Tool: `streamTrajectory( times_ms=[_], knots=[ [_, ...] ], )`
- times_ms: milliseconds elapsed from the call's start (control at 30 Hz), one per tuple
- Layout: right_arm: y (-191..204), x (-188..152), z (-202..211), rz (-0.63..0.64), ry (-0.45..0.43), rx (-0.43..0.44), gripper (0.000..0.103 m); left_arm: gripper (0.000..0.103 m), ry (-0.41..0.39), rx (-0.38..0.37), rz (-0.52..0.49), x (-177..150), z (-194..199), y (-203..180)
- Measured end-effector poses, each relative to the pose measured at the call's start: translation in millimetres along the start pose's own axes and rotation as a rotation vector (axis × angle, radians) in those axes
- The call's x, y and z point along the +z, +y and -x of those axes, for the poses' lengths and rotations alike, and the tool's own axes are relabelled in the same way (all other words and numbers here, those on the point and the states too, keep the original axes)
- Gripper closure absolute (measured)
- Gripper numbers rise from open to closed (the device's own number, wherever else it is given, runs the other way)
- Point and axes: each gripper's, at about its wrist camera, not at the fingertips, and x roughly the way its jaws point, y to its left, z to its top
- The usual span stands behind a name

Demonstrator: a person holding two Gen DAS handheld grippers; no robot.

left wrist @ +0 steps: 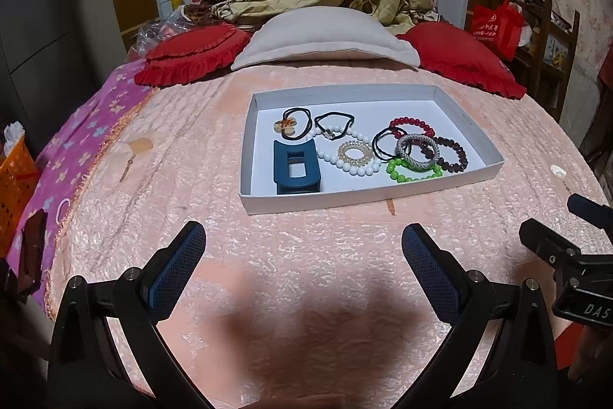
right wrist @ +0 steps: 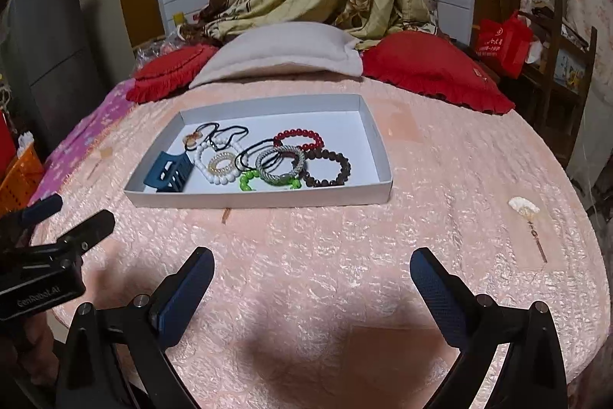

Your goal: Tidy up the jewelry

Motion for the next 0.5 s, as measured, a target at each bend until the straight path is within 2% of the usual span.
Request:
streamTrajectory(
  times_ms=[500],
  knots=[
    [4.2,-0.7,-0.9,0.014,0.001,0.001,0.001,0.000,0.012,0.012,0.014,-0.3,-2.2,3.1]
  ],
)
